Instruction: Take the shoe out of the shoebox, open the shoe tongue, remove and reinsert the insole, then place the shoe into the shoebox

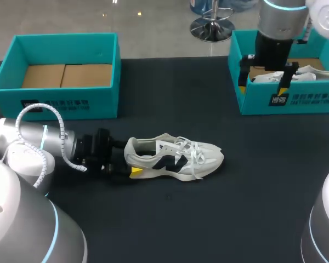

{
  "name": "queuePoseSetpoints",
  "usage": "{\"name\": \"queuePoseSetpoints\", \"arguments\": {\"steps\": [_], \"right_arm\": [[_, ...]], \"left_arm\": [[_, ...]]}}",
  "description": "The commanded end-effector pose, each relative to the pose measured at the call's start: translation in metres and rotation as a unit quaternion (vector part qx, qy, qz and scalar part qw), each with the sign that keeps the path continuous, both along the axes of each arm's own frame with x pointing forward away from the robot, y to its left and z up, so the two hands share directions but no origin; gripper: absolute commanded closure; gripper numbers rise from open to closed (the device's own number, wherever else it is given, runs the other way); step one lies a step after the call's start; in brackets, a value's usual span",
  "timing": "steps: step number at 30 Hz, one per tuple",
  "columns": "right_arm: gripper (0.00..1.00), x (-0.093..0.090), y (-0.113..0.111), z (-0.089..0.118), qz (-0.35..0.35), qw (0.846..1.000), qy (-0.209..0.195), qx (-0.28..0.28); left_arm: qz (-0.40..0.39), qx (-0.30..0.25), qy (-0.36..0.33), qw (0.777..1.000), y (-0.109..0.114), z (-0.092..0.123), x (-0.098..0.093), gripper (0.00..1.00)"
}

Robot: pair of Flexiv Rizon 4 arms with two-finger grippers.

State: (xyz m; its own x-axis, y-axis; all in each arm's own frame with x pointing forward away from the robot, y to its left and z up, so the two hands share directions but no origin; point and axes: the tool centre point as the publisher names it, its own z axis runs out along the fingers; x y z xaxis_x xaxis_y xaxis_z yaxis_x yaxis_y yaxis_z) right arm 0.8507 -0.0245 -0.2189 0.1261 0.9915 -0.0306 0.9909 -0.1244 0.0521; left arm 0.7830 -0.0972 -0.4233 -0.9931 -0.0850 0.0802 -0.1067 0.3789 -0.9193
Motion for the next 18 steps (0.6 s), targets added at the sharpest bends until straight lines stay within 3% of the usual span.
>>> {"name": "queuePoseSetpoints", "arguments": {"steps": [1, 4, 7, 13, 18], "right_arm": [[0.0, 0.002, 0.033, -0.004, 0.013, 1.0, 0.004, -0.016], [0.0, -0.001, 0.055, -0.009, 0.028, 0.999, 0.011, -0.021], [0.0, -0.004, 0.078, -0.015, 0.051, 0.995, 0.038, -0.076], [0.0, -0.009, 0.113, -0.023, 0.059, 0.995, 0.032, -0.069], [0.0, -0.011, 0.124, -0.025, 0.061, 0.996, 0.031, -0.061]], "left_arm": [[0.0, 0.001, 0.0, 1.0, -0.001, 0.0, 0.0, 1.0], [0.0, 0.001, 0.0, 1.0, -0.001, 0.0, 0.0, 1.0], [0.0, 0.001, 0.0, 1.0, -0.001, 0.0, 0.0, 1.0], [0.0, 0.001, 0.0, 1.0, -0.001, 0.0, 0.0, 1.0], [0.0, 0.001, 0.0, 1.0, -0.001, 0.0, 0.0, 1.0]]}}
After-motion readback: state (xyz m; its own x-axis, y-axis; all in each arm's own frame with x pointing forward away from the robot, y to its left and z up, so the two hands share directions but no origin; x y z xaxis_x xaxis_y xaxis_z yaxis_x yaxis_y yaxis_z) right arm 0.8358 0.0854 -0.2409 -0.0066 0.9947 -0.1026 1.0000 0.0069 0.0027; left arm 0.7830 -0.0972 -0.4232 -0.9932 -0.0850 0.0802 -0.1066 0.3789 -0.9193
